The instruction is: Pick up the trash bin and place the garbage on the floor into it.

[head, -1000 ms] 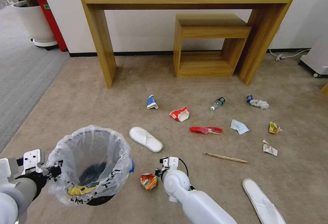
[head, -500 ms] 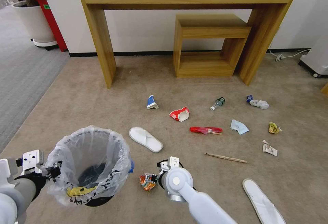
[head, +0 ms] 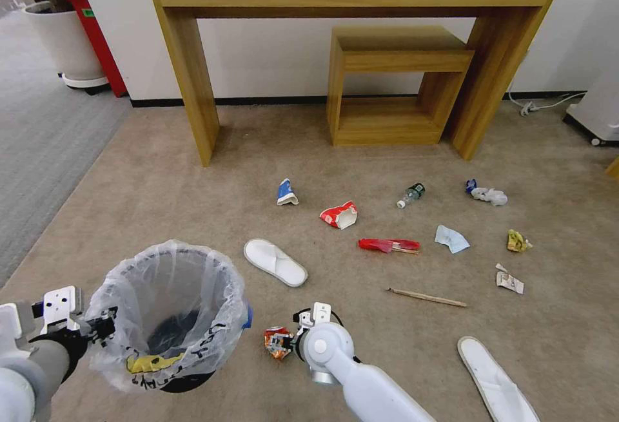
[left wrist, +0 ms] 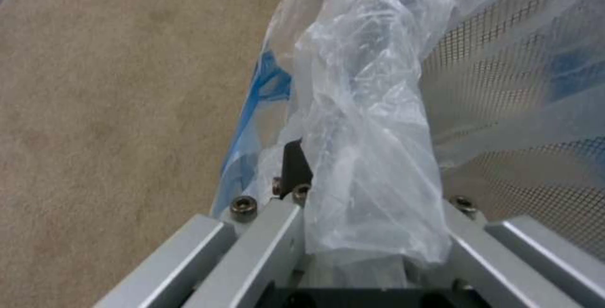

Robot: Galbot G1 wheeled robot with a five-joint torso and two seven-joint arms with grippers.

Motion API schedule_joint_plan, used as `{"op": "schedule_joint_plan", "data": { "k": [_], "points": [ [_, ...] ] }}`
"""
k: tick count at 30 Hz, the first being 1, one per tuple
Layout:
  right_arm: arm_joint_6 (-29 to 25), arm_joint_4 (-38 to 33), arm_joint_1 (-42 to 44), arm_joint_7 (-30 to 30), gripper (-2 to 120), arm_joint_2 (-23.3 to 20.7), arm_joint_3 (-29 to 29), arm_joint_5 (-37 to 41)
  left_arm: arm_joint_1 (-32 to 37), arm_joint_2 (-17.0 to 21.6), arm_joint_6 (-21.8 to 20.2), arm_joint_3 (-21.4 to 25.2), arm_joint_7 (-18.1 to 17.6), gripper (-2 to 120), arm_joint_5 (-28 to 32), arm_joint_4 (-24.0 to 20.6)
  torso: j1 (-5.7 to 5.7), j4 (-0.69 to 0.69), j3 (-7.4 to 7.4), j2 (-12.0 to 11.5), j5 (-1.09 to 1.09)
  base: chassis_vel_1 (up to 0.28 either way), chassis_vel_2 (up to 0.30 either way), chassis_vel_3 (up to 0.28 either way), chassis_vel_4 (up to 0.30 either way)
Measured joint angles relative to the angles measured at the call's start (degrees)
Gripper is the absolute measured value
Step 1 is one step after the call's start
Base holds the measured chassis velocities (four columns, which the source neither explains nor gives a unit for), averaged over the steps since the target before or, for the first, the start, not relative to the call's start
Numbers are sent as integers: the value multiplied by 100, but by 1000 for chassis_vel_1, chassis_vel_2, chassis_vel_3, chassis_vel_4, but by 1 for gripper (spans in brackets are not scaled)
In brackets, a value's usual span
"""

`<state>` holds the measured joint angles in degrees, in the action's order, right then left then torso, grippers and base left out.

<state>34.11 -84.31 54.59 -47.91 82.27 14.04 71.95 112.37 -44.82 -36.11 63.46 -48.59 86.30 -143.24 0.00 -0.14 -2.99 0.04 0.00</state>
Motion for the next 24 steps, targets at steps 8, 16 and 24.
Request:
{"op": "schedule_joint_plan", "data": {
  "k": [8,16,24],
  "points": [
    [-76,309,-46,117,100,173,68,-246,6,-47,0,-66,24,1,-93,0,0,0,0,0,-1,0,0,0,0],
    [-202,514,-62,327,100,244,81,-551,38,-85,0,-87,63,1,-175,0,0,0,0,0,-1,0,0,0,0],
    [-288,686,-80,417,100,338,67,-694,52,-106,0,-105,66,1,-200,0,0,0,0,0,-1,0,0,0,0]
  ]
}}
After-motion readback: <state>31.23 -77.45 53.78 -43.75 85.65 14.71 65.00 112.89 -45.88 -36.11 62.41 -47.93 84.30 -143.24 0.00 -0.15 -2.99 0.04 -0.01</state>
